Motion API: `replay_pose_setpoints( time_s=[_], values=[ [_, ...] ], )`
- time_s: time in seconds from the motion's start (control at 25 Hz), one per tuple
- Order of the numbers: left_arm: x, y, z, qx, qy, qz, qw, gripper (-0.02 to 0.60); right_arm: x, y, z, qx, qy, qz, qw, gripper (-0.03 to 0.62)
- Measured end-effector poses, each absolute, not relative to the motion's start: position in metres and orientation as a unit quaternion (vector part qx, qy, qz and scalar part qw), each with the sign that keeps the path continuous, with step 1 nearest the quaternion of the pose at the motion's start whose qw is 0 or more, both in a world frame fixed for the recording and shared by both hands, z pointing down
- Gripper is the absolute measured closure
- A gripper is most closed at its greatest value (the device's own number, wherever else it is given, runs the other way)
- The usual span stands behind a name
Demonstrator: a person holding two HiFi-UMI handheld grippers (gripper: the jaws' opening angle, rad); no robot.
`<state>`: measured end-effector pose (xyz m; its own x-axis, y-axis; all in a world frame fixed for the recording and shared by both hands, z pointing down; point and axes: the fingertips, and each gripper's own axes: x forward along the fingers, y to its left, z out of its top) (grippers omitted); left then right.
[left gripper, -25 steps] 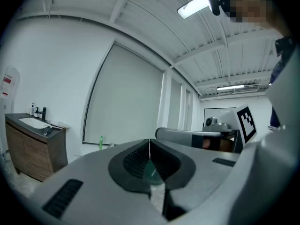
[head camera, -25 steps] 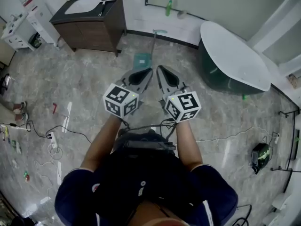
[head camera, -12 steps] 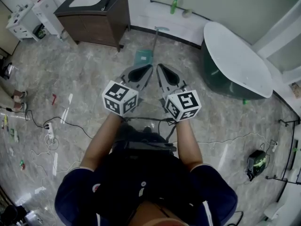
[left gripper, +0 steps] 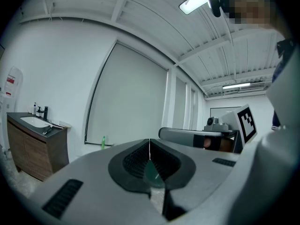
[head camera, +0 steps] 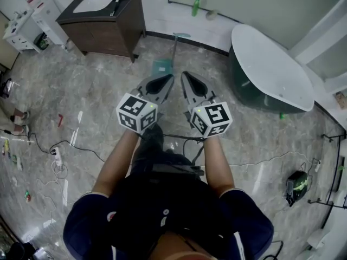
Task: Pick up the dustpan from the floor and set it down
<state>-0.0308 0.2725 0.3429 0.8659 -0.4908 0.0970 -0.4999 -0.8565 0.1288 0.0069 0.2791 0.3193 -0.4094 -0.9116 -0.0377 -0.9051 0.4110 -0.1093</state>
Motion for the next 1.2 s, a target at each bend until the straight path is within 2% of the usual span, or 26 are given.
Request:
replay_pose_setpoints(
  time_s=[0.52, 1.2],
  values=[
    [0.006, 0.138, 0.364, 0.967, -0.236, 0.028, 0.088, 0.569, 0.043, 0.149, 0.344, -0.564, 0.824, -0.050, 0.030, 0.588],
    [0.004, -0.094, 0.370, 0.974, -0.195, 0.041, 0.106, 0.569, 0.039, -0.077, 0.347, -0.594, 0.802, -0.067, 0.000, 0.588]
  ],
)
